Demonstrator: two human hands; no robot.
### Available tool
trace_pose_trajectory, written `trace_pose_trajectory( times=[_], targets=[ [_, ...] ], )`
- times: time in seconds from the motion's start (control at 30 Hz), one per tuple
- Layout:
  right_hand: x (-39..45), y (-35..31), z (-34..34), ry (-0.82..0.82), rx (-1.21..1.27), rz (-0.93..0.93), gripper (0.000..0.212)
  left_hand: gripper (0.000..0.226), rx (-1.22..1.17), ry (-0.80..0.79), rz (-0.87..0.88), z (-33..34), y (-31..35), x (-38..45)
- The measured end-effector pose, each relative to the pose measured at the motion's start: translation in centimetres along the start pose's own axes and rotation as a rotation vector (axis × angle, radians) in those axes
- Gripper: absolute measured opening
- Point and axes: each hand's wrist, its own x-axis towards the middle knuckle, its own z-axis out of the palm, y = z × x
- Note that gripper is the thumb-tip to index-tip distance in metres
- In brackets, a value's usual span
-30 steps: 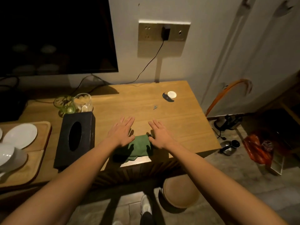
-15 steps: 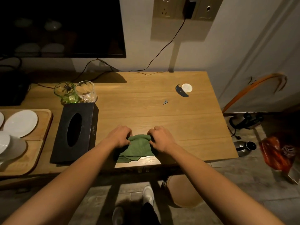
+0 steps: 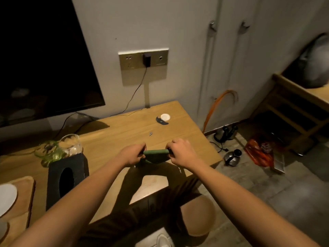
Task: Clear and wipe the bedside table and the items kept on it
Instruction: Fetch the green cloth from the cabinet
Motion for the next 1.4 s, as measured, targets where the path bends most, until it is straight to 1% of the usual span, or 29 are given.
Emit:
trace_pose_trajectory(
  times=[0.13, 0.3, 0.37, 0.4, 0.43, 0.5, 0.53, 0.67, 0.77, 0.8, 0.83, 0.93, 1.03, 1.13, 1.27, 1.4],
  targets=[
    [-7.2, 0.4, -4.6, 0.153, -0.027, 0.149, 0.021, 0.025, 0.067, 0.083, 0.205, -2.4, 5.2, -1.7],
    [-18.0, 1.4, -8.3, 0.269, -0.051, 0.357, 0.025, 0.027, 0.23, 0.057, 0.464, -4.1, 14.1, -3.5],
    [-23.3, 2.2, -9.7, 0.301, -0.053, 0.467, 0.027, 0.028, 0.302, 0.054, 0.597, -3.8, 19.2, -4.5],
    [-24.1, 2.3, -9.9, 0.308, -0.059, 0.486, 0.027, 0.029, 0.325, 0.057, 0.625, -3.8, 20.1, -4.8],
    [-27.9, 3.0, -10.8, 0.33, -0.069, 0.566, 0.027, 0.03, 0.348, 0.047, 0.714, -3.2, 23.8, -5.8],
    [-32.0, 3.6, -11.7, 0.362, -0.059, 0.651, 0.027, 0.034, 0.368, 0.035, 0.802, -2.7, 27.7, -7.3],
    [-35.8, 3.9, -12.3, 0.386, -0.067, 0.718, 0.027, 0.035, 0.379, 0.024, 0.876, -1.9, 31.2, -8.8],
    [-46.8, 4.4, -13.8, 0.428, -0.082, 0.904, 0.021, 0.038, 0.38, -0.007, 1.083, 1.2, 40.5, -13.9],
    [-56.9, 3.5, -14.0, 0.443, -0.112, 1.057, 0.016, 0.04, 0.365, -0.061, 1.222, 4.9, 48.0, -19.5],
    [-58.1, 3.4, -13.9, 0.454, -0.1, 1.059, 0.015, 0.041, 0.354, -0.073, 1.225, 5.3, 48.8, -20.0],
    [-61.1, 3.0, -13.8, 0.458, -0.094, 1.105, 0.015, 0.041, 0.353, -0.087, 1.264, 6.6, 50.8, -21.8],
    [-69.9, 0.7, -13.2, 0.488, -0.112, 1.229, 0.016, 0.041, 0.361, -0.088, 1.372, 11.0, 56.4, -27.7],
    [-79.0, -2.2, -12.3, 0.497, -0.11, 1.355, 0.015, 0.037, 0.36, -0.161, 1.471, 15.1, 61.4, -34.9],
    [-88.0, -5.5, -11.5, 0.471, -0.139, 1.478, 0.019, 0.033, 0.385, -0.212, 1.583, 19.3, 66.2, -42.5],
    [-97.7, -10.2, -10.4, 0.489, -0.164, 1.618, 0.023, 0.037, 0.367, -0.195, 1.751, 24.0, 70.8, -51.8],
    [-106.8, -16.0, -8.8, 0.513, -0.174, 1.78, 0.024, 0.038, 0.367, -0.245, 1.895, 28.4, 74.6, -61.8]
  ],
)
